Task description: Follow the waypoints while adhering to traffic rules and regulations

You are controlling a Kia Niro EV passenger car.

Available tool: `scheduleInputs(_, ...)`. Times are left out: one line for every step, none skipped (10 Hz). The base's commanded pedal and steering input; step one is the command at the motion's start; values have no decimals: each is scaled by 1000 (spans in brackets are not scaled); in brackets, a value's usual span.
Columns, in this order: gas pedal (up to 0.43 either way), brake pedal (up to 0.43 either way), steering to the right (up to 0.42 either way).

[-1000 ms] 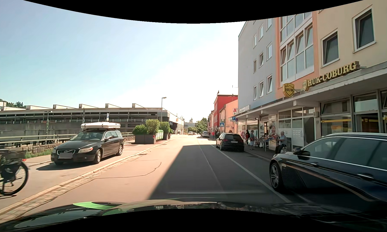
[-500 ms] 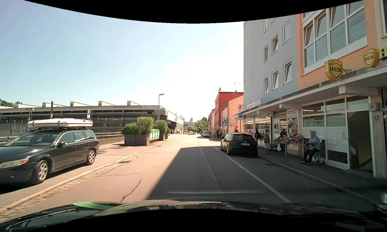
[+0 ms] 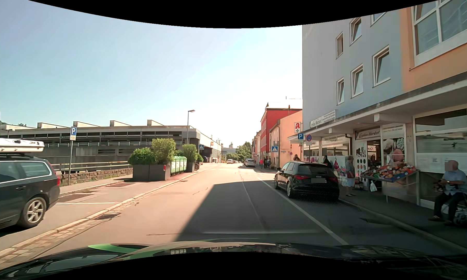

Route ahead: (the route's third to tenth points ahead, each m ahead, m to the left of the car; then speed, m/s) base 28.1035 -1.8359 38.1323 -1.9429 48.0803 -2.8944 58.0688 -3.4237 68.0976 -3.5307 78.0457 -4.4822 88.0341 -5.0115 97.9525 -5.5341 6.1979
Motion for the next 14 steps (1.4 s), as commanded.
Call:
scheduleInputs(0, 0, 0)
scheduleInputs(0, 0, 0)
scheduleInputs(0, 0, 0)
scheduleInputs(0, 0, 0)
scheduleInputs(0, 0, 0)
scheduleInputs(0, 0, 0)
scheduleInputs(0, 0, 0)
scheduleInputs(0, 0, 0)
scheduleInputs(0, 0, 0)
scheduleInputs(0, 0, 2)
scheduleInputs(0, 0, 2)
scheduleInputs(0, 0, 2)
scheduleInputs(0, 0, 2)
scheduleInputs(0, 0, 3)
